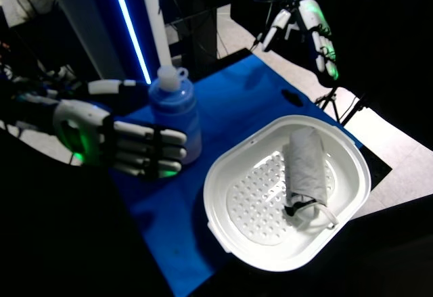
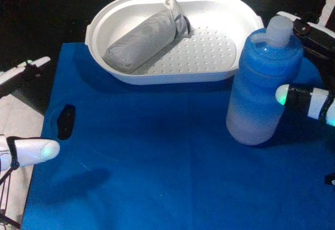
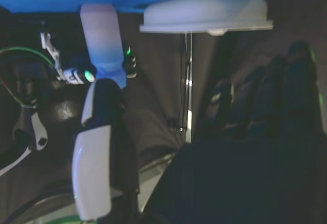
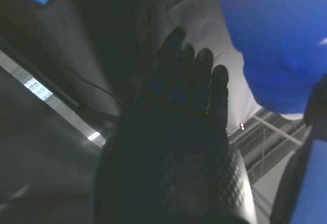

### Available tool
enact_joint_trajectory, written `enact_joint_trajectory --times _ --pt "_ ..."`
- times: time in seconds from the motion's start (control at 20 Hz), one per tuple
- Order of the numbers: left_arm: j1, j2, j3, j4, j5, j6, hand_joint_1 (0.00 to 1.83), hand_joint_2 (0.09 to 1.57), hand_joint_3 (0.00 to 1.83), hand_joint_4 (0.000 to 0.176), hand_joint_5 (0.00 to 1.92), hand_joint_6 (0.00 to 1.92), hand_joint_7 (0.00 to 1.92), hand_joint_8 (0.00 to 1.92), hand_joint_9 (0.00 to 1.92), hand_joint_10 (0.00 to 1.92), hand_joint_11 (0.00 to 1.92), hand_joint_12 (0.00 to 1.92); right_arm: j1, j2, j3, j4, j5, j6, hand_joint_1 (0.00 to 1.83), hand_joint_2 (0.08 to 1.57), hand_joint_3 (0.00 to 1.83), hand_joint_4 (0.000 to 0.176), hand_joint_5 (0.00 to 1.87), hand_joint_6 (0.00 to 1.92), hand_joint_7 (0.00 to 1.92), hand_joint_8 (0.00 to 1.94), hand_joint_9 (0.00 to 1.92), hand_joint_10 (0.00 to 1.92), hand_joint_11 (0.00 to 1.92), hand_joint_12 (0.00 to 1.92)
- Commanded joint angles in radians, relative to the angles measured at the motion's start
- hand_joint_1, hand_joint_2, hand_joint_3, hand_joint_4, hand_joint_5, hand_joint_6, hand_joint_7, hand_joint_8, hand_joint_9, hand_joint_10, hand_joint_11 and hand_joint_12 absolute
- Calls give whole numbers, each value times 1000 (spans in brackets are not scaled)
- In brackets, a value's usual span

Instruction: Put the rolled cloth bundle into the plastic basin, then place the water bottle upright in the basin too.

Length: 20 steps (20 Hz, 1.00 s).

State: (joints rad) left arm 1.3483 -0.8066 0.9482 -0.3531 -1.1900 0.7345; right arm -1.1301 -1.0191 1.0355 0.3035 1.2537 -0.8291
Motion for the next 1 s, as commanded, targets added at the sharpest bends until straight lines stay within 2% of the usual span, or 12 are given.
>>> enact_joint_trajectory --times 0.0,0.1,0.15,0.25,0.35,0.4,0.45,0.5,0.6,0.65,0.9,0.95 --pt "-3 -5 0 -6 -122 -9 581 888 1 176 70 4 5 2 23 3 74 50 14 -7 6 3 126 19 859 1074 0 62 143 1 251 3 199 5 0 720" --pt "-3 -7 1 -6 -120 -11 601 886 0 176 82 6 11 3 29 4 84 55 14 -12 7 3 126 32 836 1102 8 76 150 3 277 10 205 6 0 714" --pt "-3 -7 1 -6 -118 -12 586 885 0 176 81 4 15 4 38 6 95 60 14 -12 7 -2 126 50 833 1110 8 73 148 1 279 8 206 6 0 719" --pt "-3 -8 1 -6 -116 -12 459 903 7 176 58 0 0 0 2 0 35 37 14 -10 5 -16 126 63 852 1102 1 78 127 0 266 0 229 8 0 764" --pt "-3 -8 1 -6 -110 -13 443 903 3 176 65 3 0 0 0 0 27 36 14 -3 -2 -35 126 67 859 1061 0 116 84 0 210 0 169 1 0 634" --pt "-3 -9 1 -6 -109 -13 440 901 2 176 70 5 0 0 0 0 20 34 14 -2 -6 -43 126 67 849 1056 0 125 57 0 178 0 136 0 0 582" --pt "-3 -10 1 -6 -108 -13 443 913 5 175 79 6 0 0 0 0 17 36 14 -2 -11 -51 126 67 826 994 0 154 3 0 94 0 83 0 0 565" --pt "-3 -10 1 -6 -106 -13 440 914 5 176 76 4 0 0 0 0 20 38 14 -3 -16 -58 126 67 830 966 0 161 0 0 76 0 69 0 0 536" --pt "-3 -14 2 -6 -104 -13 434 913 2 176 78 3 0 0 0 0 18 41 14 -5 -25 -80 126 67 838 936 0 160 0 0 42 0 48 3 0 450" --pt "-3 -16 3 -6 -103 -14 431 914 2 176 75 1 0 0 0 0 16 42 14 -6 -27 -87 126 67 838 931 0 152 0 0 43 0 59 4 0 521" --pt "-3 -22 8 -6 -97 -18 475 928 4 176 82 2 6 2 4 1 30 62 14 -28 -26 -119 126 78 826 933 2 161 0 0 90 2 107 7 0 857" --pt "-3 -26 8 -6 -96 -21 492 925 2 173 89 4 10 2 6 1 42 72 14 -37 -19 -119 125 78 832 964 2 163 60 4 147 5 163 10 0 960"
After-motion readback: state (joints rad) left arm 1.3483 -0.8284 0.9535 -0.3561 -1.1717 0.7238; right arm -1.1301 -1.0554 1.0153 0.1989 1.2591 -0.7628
